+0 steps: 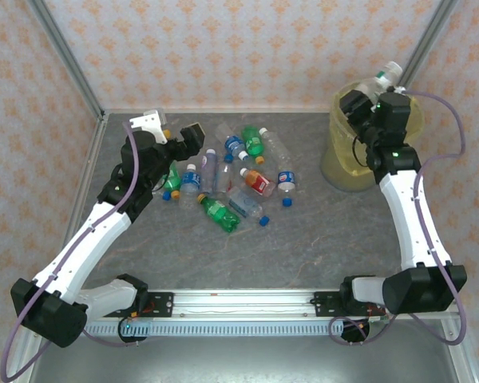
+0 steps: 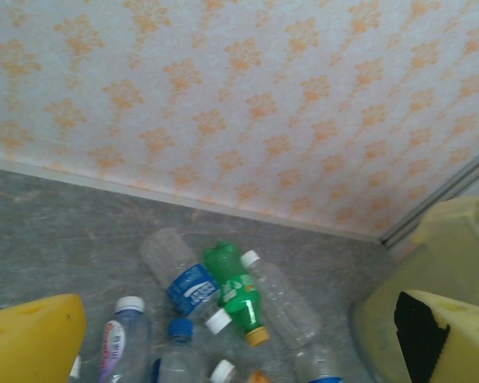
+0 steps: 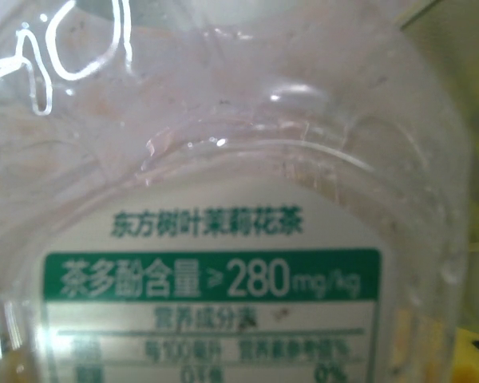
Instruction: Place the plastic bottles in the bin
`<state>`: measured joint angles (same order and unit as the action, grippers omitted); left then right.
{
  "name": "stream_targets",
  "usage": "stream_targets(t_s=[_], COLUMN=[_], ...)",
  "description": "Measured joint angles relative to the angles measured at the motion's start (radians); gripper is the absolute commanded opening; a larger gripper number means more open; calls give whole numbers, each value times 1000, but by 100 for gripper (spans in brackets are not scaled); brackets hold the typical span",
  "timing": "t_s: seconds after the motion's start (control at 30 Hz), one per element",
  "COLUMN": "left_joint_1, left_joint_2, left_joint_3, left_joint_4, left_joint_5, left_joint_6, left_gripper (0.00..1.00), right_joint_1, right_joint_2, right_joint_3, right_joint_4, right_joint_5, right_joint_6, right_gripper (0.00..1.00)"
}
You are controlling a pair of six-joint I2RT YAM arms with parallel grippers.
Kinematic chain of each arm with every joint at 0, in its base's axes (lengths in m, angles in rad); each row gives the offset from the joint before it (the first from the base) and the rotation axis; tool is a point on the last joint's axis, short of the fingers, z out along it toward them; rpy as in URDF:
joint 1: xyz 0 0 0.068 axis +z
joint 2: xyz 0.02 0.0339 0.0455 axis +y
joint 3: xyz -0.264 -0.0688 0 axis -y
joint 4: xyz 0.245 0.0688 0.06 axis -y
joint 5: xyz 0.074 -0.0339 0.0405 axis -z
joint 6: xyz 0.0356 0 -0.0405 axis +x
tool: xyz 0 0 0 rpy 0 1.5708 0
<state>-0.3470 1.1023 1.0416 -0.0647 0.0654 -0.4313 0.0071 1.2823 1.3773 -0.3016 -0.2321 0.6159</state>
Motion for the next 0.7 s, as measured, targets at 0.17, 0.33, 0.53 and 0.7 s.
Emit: stream_targets(t_s=[0.17, 0.33, 0.53, 0.7], left_joint_1=[0, 0, 0, 0], left_joint_2=[-27, -69, -87, -87], left_joint_3=[-70, -136, -206, -212], left_joint_4=[-11, -11, 11, 16], left_joint_5=[-5, -7, -7, -7], left_joint_6=[19, 22, 14, 11], left_gripper=[99, 99, 99, 99], right_joint_1=[-79, -111, -113, -113], right_joint_2=[27, 53, 113, 116], right_joint_3=[26, 45, 118, 147], right_joint_4=[-26, -44, -70, -82], right_joint_5=[16, 15, 6, -7], right_joint_6=[59, 122, 145, 141], right_gripper=[56, 71, 100, 100])
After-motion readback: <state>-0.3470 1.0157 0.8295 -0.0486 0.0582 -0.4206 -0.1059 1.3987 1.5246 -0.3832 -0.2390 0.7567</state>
